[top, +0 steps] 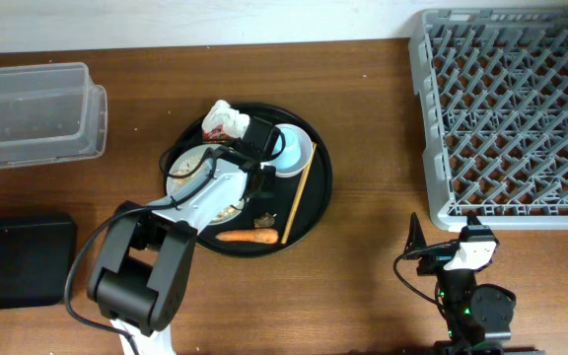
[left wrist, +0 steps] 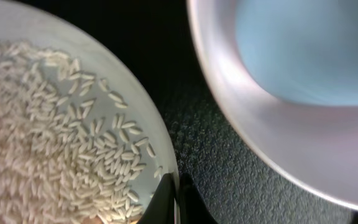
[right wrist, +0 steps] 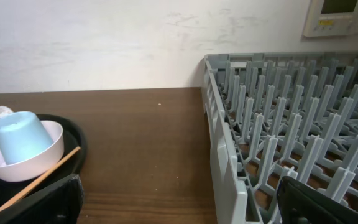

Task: Sort waste into correct bins and load items into the dishwasher rack
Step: 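Lift the plate and carry it left over the black bin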

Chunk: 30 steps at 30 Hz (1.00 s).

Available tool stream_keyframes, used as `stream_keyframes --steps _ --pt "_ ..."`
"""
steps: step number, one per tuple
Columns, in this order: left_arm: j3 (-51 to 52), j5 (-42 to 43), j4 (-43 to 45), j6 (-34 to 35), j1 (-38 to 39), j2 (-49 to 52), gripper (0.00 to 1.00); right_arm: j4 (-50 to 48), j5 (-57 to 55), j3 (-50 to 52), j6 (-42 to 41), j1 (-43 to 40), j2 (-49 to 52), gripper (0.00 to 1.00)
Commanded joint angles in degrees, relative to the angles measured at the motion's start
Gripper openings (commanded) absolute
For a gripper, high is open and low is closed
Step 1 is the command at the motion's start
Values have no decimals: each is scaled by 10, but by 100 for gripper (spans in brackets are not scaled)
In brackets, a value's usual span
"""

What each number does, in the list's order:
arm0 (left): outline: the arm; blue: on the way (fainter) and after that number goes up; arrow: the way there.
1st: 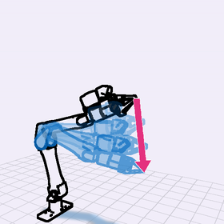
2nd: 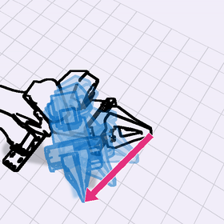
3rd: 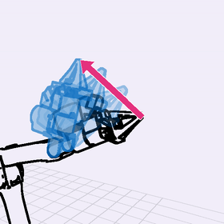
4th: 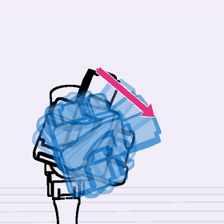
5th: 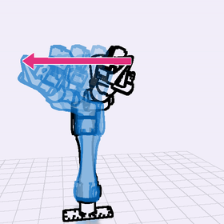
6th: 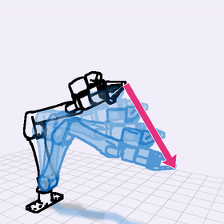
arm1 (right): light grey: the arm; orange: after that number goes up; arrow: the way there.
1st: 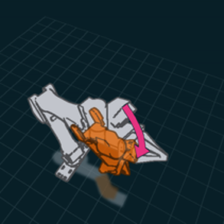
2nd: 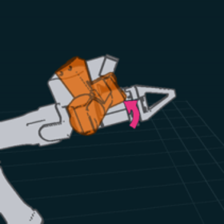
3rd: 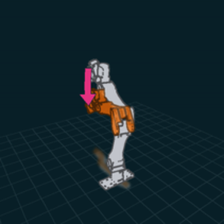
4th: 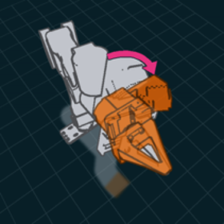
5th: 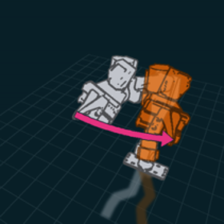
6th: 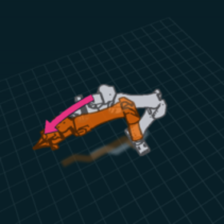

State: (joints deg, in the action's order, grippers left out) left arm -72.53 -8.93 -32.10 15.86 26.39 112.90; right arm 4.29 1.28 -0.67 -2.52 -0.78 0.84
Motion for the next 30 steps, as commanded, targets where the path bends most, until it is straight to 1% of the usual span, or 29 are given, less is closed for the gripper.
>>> stream_keyframes --steps 1,8,10,13,19,22,23,26,30 --pt "-10 -2 -34 -3 -5 23 1 2 -5 3 4 -4 -4 98" --pt "-43 -34 -97 -3 -5 -10 0 2 -5 3 4 -4 -4 98" --pt "-48 -58 -110 -3 -5 -26 1 2 -5 3 4 -4 -4 98" --pt "-61 -120 -140 -3 5 -50 1 2 -5 3 4 -4 -4 98" --pt "-68 -153 -165 -3 8 -91 0 2 -5 3 4 -4 -4 98" --pt "-68 -194 -171 2 4 -102 1 2 -5 3 4 -4 -4 98" --pt "-68 -205 -171 13 -5 -107 1 2 -5 3 4 -4 -4 98" --pt "-68 -205 -170 14 -46 -124 1 2 -5 3 4 -4 -4 98" --pt "-68 -205 -165 14 -138 -130 1 2 -5 3 4 -4 -4 98"
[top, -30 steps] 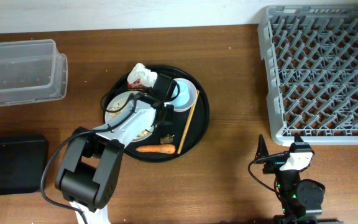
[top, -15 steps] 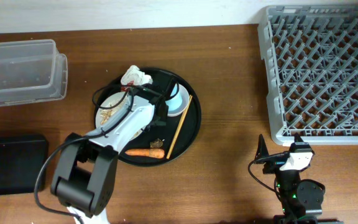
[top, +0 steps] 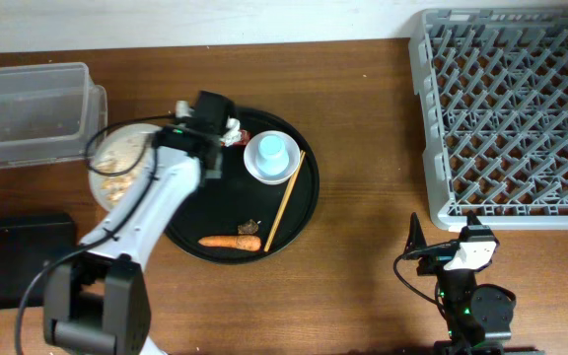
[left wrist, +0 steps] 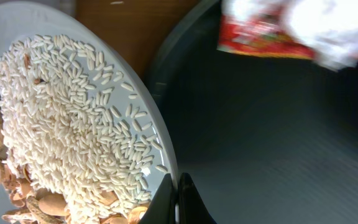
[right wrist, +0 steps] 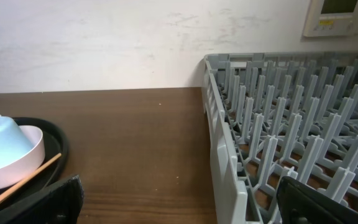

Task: Sort waste into correct bins and load items into the dishwasher rack
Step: 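Lift the plate and carry it left over the black bin, then tilt the plate to dump rice and shells into the black bin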

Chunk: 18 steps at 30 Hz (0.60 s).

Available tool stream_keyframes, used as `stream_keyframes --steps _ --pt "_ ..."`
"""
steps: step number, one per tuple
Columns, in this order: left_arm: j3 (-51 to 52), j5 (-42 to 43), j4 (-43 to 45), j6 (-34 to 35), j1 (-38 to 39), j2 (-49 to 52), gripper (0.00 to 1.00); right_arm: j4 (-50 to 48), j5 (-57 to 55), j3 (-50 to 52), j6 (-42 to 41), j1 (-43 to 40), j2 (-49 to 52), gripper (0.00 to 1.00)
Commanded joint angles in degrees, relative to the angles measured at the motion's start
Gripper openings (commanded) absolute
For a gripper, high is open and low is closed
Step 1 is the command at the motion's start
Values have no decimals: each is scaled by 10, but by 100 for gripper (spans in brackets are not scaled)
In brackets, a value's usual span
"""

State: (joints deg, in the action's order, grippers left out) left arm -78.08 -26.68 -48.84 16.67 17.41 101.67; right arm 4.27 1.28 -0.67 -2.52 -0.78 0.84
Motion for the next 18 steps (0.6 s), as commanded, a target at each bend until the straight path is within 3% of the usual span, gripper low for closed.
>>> stream_keyframes --steps 1,4,9,15,18 --pt "-13 -27 4 6 -75 -18 1 2 -5 3 4 -4 -4 99" --pt "-13 -14 12 6 -135 -18 1 2 -5 3 4 -4 -4 99" --pt "-13 81 53 6 -243 -18 1 2 -5 3 4 -4 -4 99" --pt "-13 82 77 6 -334 -18 1 2 -5 3 4 -4 -4 99" --pt "-13 128 94 5 -371 -17 1 2 -5 3 4 -4 -4 98"
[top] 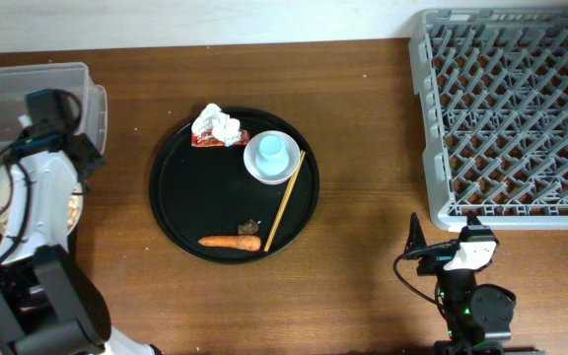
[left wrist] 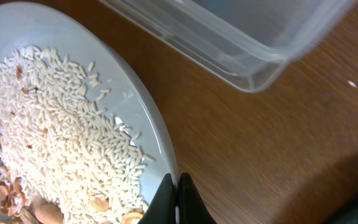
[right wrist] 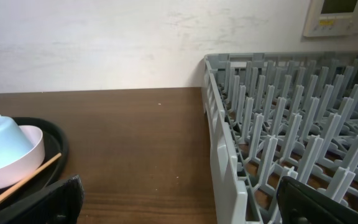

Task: Sort waste into correct bins and load items into the dishwasher rack
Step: 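Tilt the plate to dump rice and shells into the black bin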

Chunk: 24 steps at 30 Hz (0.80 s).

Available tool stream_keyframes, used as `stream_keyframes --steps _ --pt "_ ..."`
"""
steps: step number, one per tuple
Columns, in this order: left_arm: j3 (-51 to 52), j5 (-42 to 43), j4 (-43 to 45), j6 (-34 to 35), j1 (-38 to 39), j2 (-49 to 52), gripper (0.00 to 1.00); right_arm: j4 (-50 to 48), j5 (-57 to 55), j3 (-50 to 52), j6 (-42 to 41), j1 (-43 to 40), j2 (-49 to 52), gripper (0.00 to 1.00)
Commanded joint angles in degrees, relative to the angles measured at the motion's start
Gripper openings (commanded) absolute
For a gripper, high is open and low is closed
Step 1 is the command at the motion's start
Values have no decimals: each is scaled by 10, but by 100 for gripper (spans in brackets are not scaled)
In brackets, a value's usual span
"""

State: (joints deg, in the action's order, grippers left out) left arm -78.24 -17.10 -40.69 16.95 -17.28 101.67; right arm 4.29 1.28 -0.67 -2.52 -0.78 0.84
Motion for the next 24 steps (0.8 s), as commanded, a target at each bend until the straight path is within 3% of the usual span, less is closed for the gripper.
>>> stream_keyframes --steps 1,16,20,24 --pt "-11 52 20 3 -36 -17 1 2 -5 3 4 -4 -4 98" --pt "-11 439 30 18 -275 -18 0 2 -5 3 4 -4 -4 98" --pt "-11 479 30 19 -287 -34 1 2 -5 3 4 -4 -4 98" --pt "-11 497 27 62 -287 -80 0 2 -5 3 4 -4 -4 98"
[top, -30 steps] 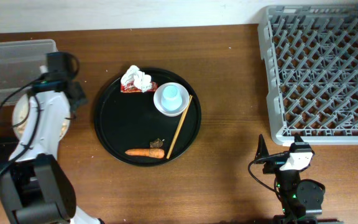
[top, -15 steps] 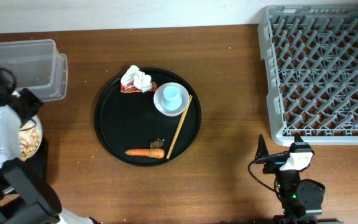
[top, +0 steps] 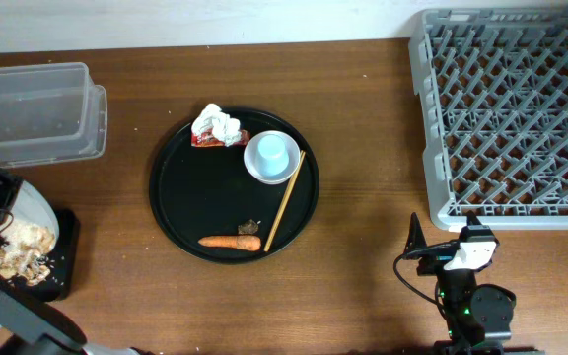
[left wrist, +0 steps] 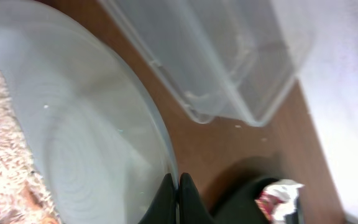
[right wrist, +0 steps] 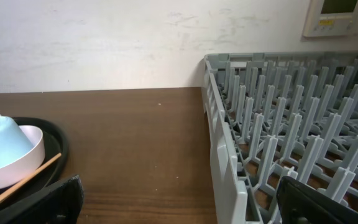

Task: Sort waste into correct bins and load items into the dishwasher rack
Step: 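Tilt the plate to dump rice and shells into the black bin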

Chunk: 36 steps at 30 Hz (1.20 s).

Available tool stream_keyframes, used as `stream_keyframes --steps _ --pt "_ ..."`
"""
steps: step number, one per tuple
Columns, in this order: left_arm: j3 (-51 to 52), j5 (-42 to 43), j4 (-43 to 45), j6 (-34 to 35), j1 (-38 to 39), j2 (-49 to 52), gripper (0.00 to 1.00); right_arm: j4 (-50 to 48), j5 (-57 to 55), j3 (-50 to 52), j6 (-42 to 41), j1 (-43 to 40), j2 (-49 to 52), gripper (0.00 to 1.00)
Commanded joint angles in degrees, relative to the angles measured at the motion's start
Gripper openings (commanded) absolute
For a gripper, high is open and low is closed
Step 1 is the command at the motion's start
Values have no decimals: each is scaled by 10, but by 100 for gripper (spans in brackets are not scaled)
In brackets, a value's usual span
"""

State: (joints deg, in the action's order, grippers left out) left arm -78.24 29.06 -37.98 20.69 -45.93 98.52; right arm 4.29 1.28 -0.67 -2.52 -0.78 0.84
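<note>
At the far left my left gripper is shut on the rim of a white plate (top: pixel 35 212), which is tilted over the black bin (top: pixel 65 251). Rice and scraps (top: pixel 10 248) lie heaped at the plate's low end over the bin. In the left wrist view the gripper (left wrist: pixel 178 194) pinches the plate (left wrist: pixel 86 143), most of it bare, with rice at the left edge. My right gripper (top: pixel 444 252) rests open at the table's front right, its open jaws (right wrist: pixel 179 205) empty, facing the grey dishwasher rack (right wrist: pixel 272 137).
A clear plastic bin (top: pixel 33 113) stands behind the black bin. The round black tray (top: pixel 180 197) holds a crumpled wrapper (top: pixel 219 126), a white bowl with a blue cup (top: pixel 271 156), a chopstick (top: pixel 289 202) and a carrot (top: pixel 235 240). The rack (top: pixel 511 108) fills the back right.
My left gripper has carried the plate from beside the clear bin down to over the black bin and tilted it. The food now lies at the low end, leaving the plate mostly bare.
My left gripper was shut on the plate of rice on the tray. Then it held the plate at the tray's left edge, then beside the clear bin, and now tilted over the black bin. The right arm has stayed still.
</note>
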Motion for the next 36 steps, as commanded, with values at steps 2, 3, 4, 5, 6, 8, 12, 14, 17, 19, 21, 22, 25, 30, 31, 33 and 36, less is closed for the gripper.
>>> stream_keyframes --steps 2,3,4,5,6,8,12,14,17,19,21,22,25,30,31,33,36 --pt "-11 36 -11 25 0 -64 1 2 -5 3 4 -4 -4 98" --pt "-11 36 -20 25 0 -69 0 2 -5 3 4 -4 -4 98" --pt "-11 36 -29 29 0 -70 1 2 -5 3 4 -4 -4 98" --pt "-11 36 -34 31 -1 -70 1 2 -5 3 4 -4 -4 98" --pt "-11 36 -38 31 -3 -70 1 2 -5 3 4 -4 -4 98" --pt "-11 38 -43 31 -13 -70 1 2 -5 3 4 -4 -4 98" --pt "-11 47 -43 31 -50 -70 0 2 -5 3 4 -4 -4 98" --pt "-11 77 -38 31 -72 -68 1 2 -5 3 4 -4 -4 98" --pt "-11 181 -2 31 -97 -55 0 2 -5 3 4 -4 -4 98" --pt "-11 224 11 31 -108 -45 0 2 -5 3 4 -4 -4 98" --pt "-11 224 10 31 -117 -38 0 2 -5 3 4 -4 -4 98" --pt "-11 224 6 31 -122 -37 0 2 -5 3 4 -4 -4 98" --pt "-11 219 -2 47 -130 -36 0 2 -5 3 4 -4 -4 98" --pt "-11 271 28 83 -146 -36 0 2 -5 3 4 -4 -4 98" --pt "-11 285 28 87 -147 -36 0 2 -5 3 4 -4 -4 98" --pt "-11 308 27 102 -147 -36 0 2 -5 3 4 -4 -4 98" --pt "-11 253 -6 101 -154 -36 0 2 -5 3 4 -4 -4 98"
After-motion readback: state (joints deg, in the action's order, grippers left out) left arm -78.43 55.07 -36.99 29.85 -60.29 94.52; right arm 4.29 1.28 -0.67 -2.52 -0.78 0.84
